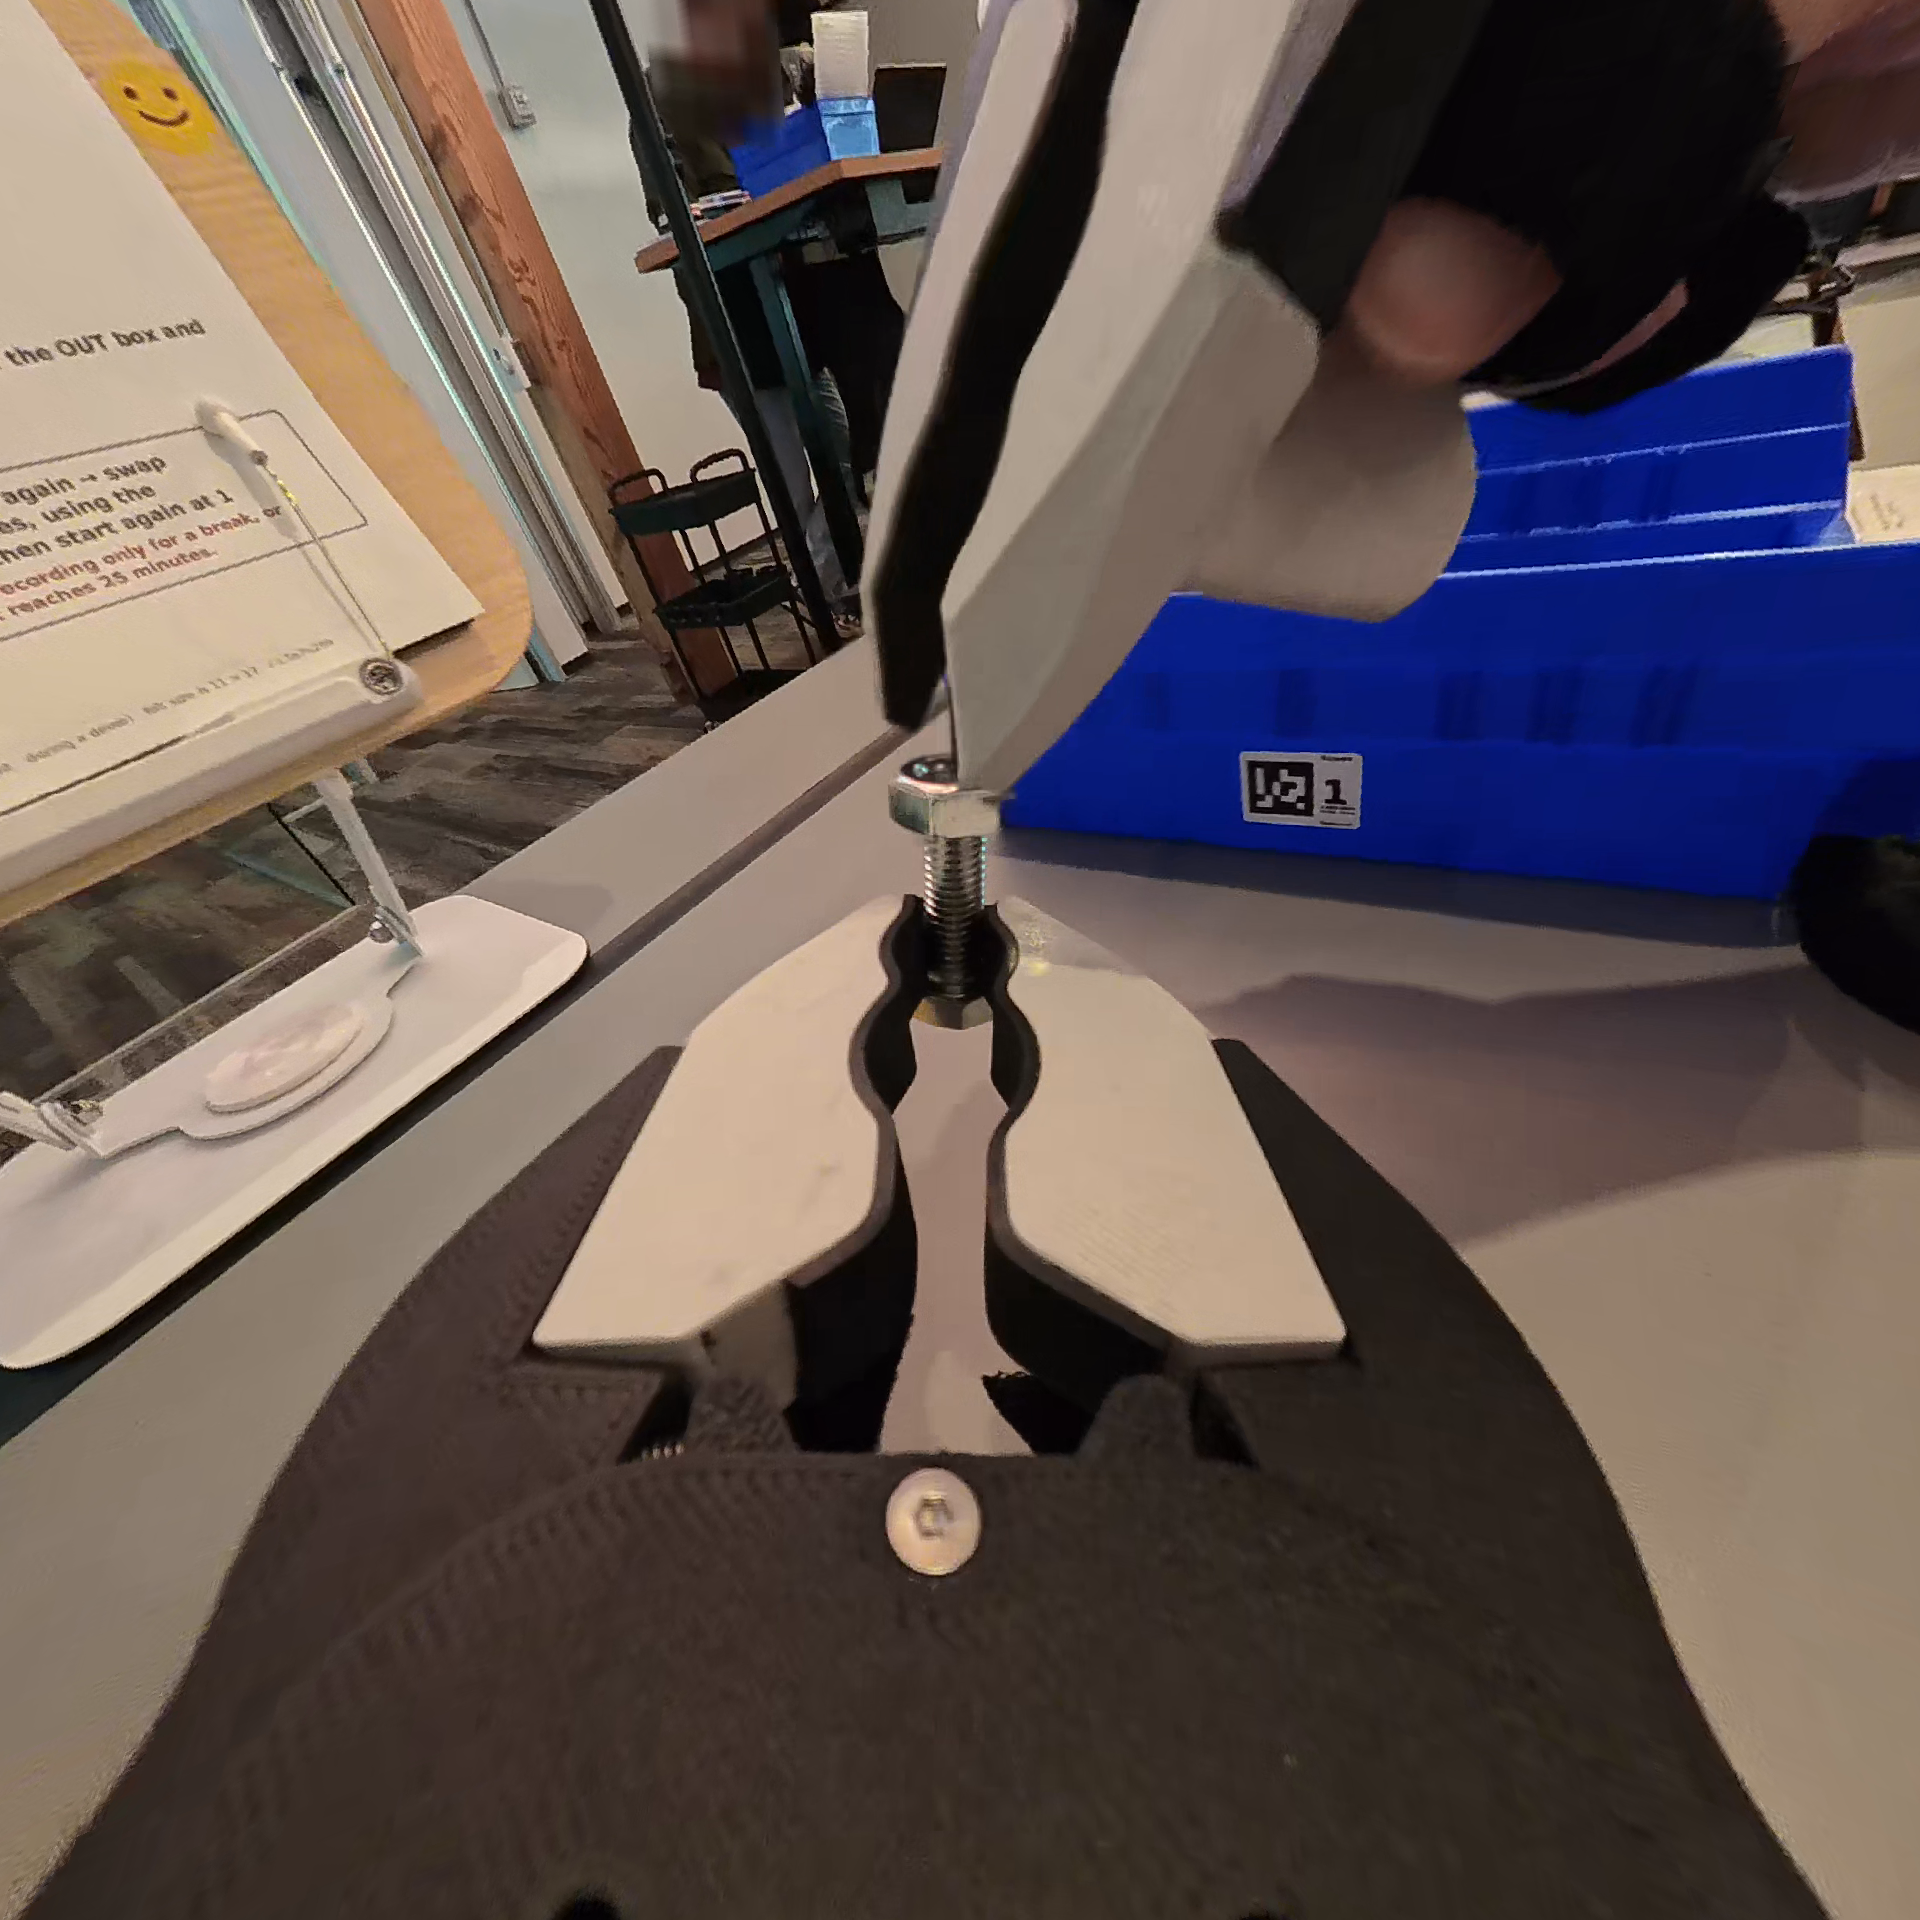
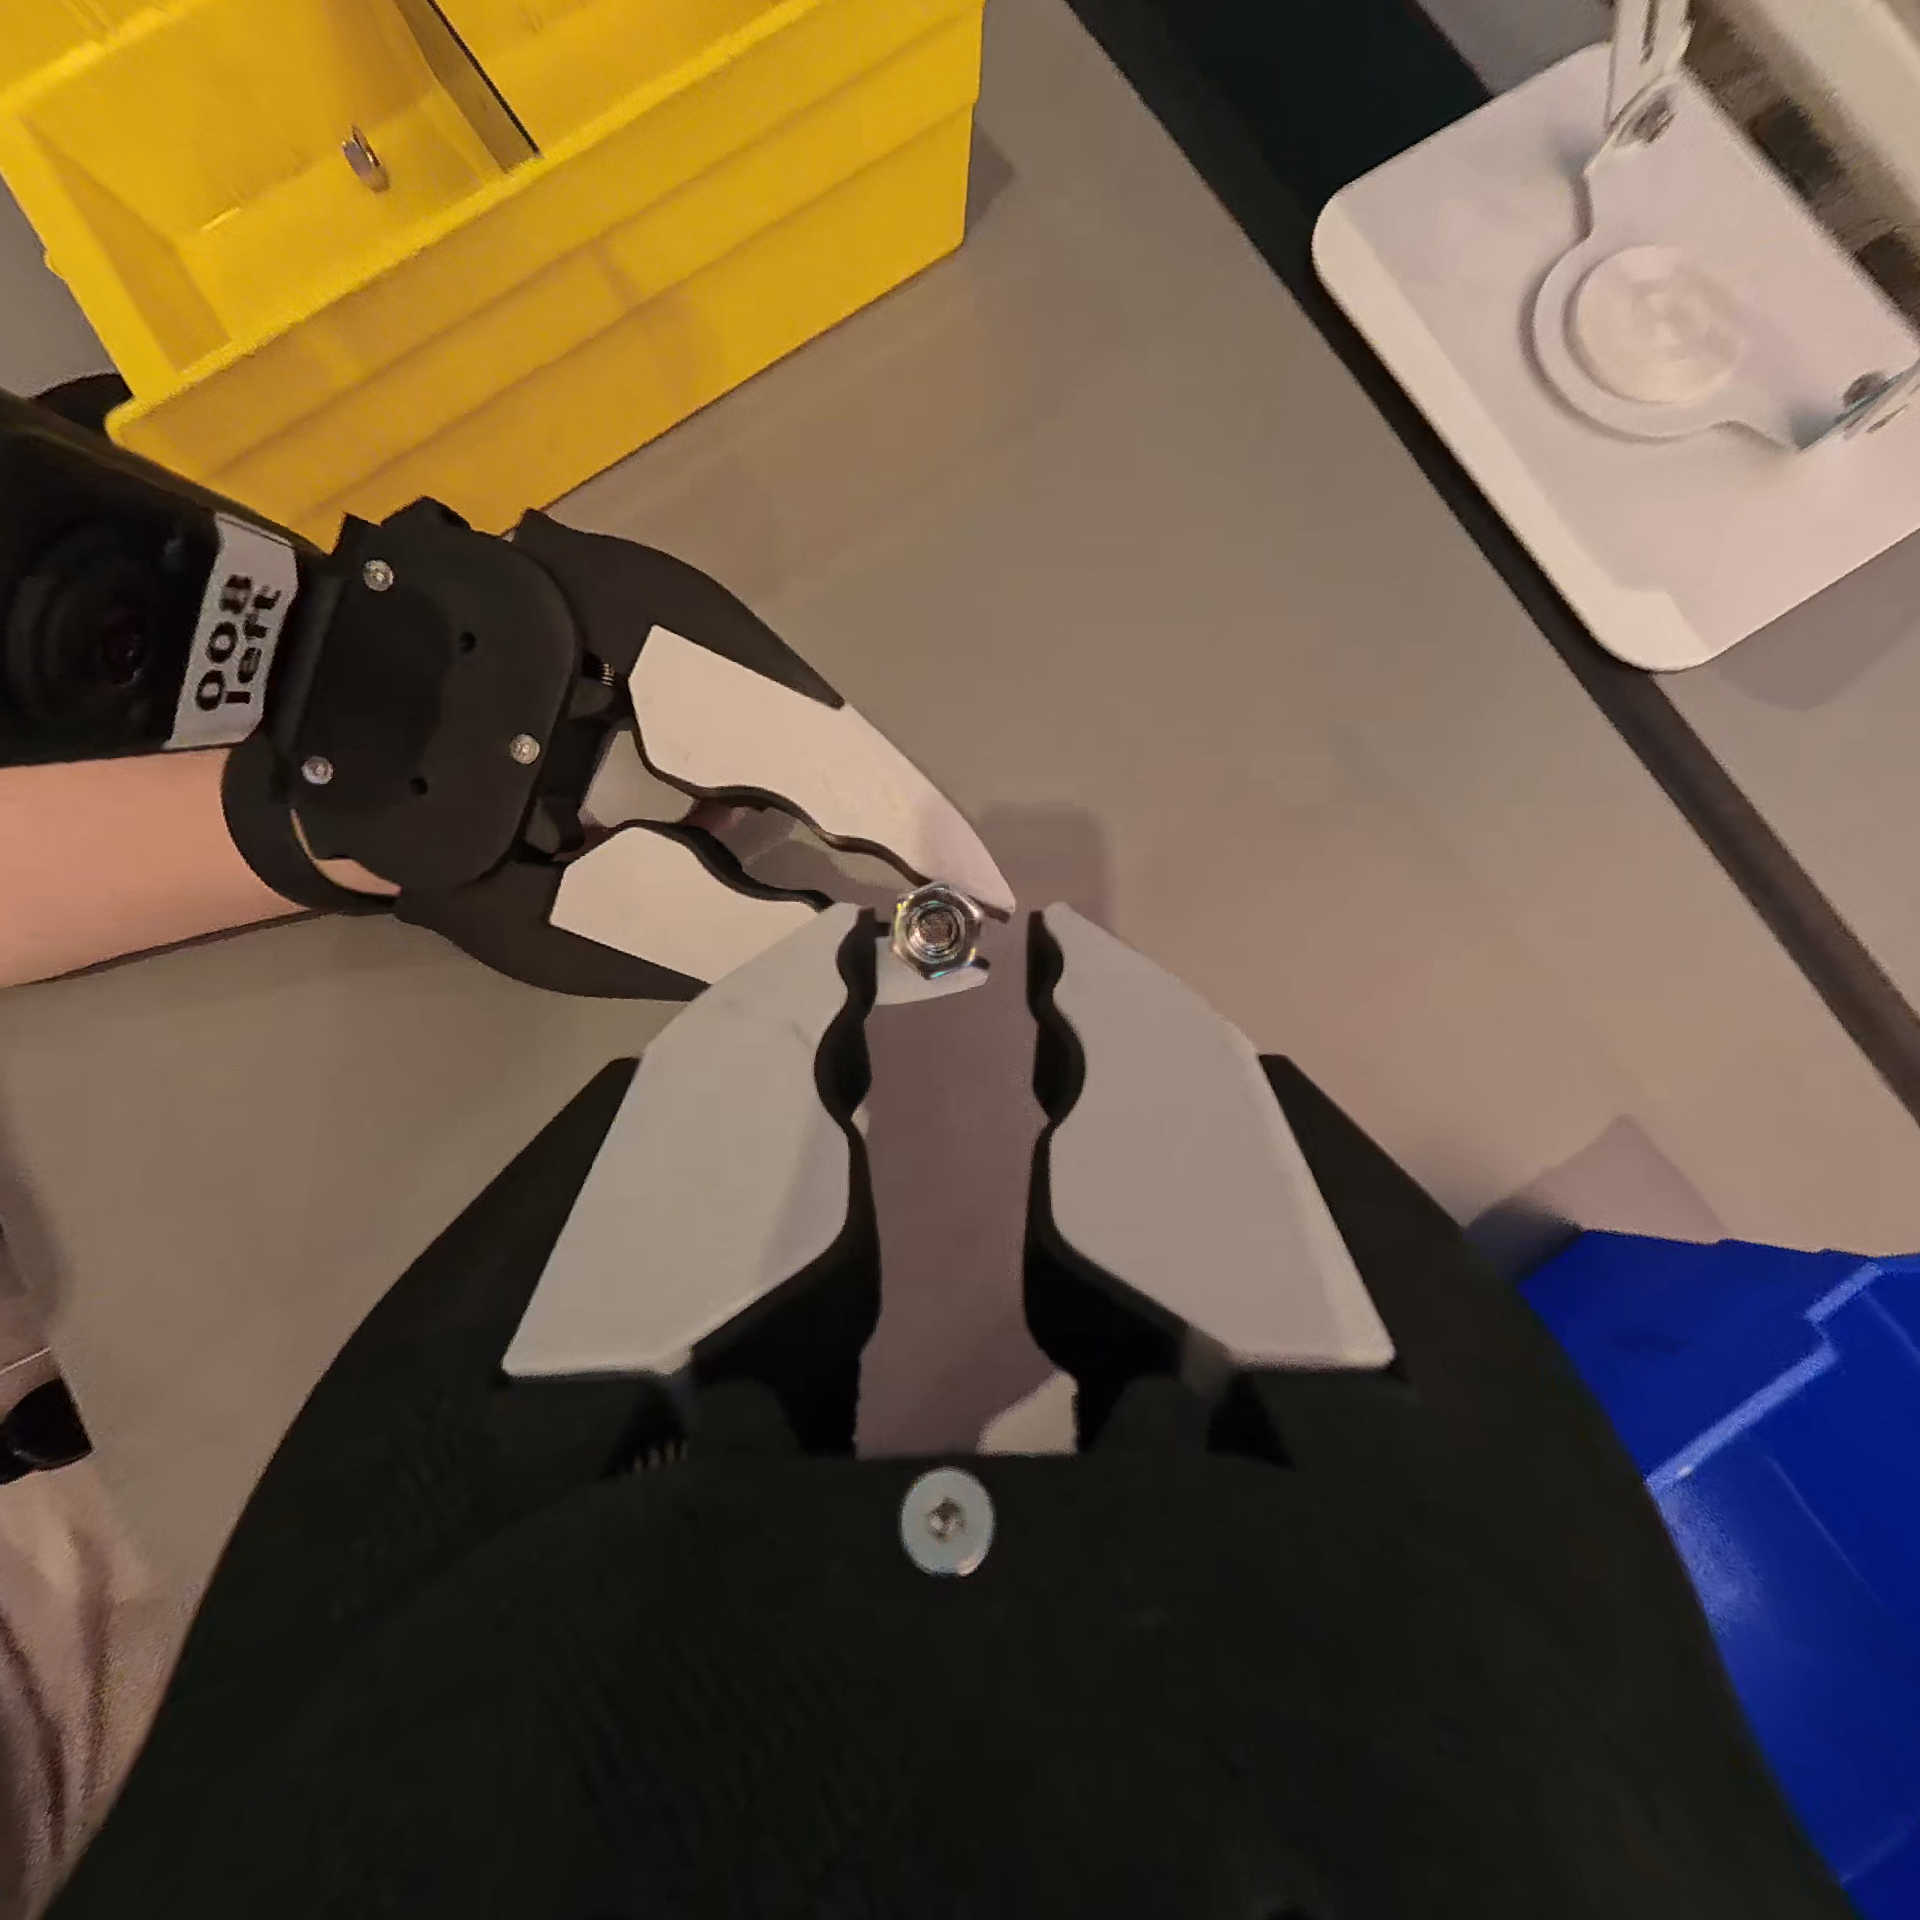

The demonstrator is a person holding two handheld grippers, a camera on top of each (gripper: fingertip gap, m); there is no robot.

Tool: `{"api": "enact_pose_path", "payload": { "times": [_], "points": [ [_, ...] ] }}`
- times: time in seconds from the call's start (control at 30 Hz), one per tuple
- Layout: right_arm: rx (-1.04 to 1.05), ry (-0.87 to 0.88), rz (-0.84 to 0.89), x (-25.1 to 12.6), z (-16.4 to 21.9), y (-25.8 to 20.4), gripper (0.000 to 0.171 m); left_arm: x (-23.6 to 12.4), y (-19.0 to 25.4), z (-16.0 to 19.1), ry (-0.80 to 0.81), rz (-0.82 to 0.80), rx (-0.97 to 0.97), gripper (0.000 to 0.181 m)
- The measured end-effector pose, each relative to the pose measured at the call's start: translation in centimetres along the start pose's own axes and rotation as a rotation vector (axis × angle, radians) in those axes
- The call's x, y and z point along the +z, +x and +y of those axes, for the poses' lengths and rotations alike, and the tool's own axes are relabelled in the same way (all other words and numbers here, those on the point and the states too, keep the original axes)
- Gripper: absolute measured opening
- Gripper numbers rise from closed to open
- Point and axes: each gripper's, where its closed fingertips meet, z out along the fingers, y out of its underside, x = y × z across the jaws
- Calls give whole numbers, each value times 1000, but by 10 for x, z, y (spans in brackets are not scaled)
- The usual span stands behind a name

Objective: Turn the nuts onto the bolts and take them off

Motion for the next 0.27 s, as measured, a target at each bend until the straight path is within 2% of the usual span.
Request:
{"api": "enact_pose_path", "payload": {
  "times": [0.13, 0.27],
  "points": [
    [-126, 105, -24, -11, -13, -4, 43, -3, -6, -4, 30, -8, -44, 9],
    [-281, 63, 39, -5, -7, 0, 49, -6, -11, -10, 77, -11, -90, 9]
  ]
}}
